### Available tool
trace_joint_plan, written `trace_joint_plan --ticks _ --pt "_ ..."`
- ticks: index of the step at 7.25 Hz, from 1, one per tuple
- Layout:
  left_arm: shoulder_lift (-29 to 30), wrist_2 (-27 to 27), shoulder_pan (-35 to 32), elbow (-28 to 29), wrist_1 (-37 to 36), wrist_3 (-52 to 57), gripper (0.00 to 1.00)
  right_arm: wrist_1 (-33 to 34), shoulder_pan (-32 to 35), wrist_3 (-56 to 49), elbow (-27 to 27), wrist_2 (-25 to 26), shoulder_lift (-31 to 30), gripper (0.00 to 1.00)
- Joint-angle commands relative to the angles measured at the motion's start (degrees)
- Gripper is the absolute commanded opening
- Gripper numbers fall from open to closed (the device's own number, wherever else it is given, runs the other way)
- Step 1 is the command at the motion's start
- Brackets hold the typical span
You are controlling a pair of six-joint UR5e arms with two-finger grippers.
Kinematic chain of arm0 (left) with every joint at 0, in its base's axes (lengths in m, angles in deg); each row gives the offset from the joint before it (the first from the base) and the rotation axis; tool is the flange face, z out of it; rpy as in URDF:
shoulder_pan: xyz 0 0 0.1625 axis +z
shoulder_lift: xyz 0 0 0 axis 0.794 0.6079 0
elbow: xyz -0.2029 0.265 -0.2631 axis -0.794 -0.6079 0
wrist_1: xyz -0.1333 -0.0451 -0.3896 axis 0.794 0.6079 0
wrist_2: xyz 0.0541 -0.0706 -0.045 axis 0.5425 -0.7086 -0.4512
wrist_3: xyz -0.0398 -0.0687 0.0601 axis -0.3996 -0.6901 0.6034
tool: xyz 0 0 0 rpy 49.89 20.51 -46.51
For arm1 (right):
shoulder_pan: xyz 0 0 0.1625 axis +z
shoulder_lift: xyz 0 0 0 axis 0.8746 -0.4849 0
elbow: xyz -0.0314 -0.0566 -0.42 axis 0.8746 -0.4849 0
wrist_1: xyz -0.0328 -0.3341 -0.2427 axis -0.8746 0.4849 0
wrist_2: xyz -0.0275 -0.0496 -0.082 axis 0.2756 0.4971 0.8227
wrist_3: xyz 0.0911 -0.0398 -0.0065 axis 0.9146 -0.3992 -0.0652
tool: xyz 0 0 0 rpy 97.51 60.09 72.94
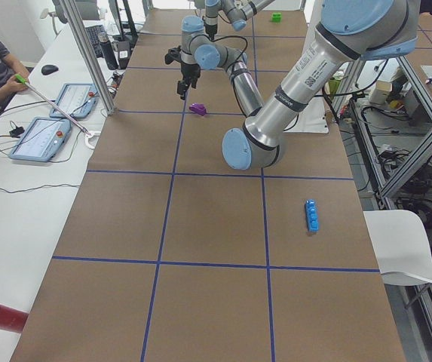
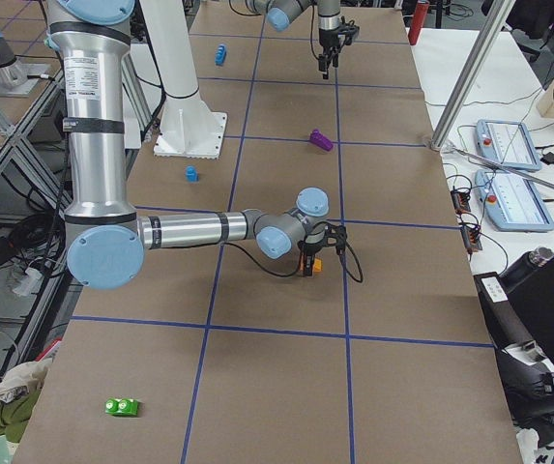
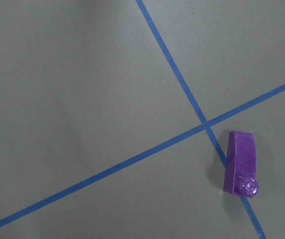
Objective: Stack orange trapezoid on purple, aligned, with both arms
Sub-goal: 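Carry the orange block toward the purple block while the left arm retracts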
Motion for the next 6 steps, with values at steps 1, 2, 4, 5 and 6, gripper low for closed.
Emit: trace_joint_plan --ticks 1,2,4,5,6 --pt "-0.05 -0.07 0.0 -0.02 0.0 0.0 1.0 0.22 -0.06 -0.01 0.06 -0.23 -0.27 0.21" --pt "-0.05 -0.07 0.0 -0.28 0.0 0.0 1.0 0.3 0.12 -0.01 0.67 -0.58 -0.62 0.0" --pt "-0.13 -0.07 -0.44 -1.42 -0.17 0.0 1.0 8.51 0.99 -0.01 6.0 -1.9 0.08 0.0" --pt "-0.13 -0.07 -0.87 -1.51 -0.26 0.0 1.0 17.79 1.43 -0.01 11.7 -1.81 1.82 0.0" --pt "-0.22 -0.15 -1.57 -1.51 -0.35 0.0 1.0 28.41 2.31 0.25 14.02 -1.72 8.54 0.0"
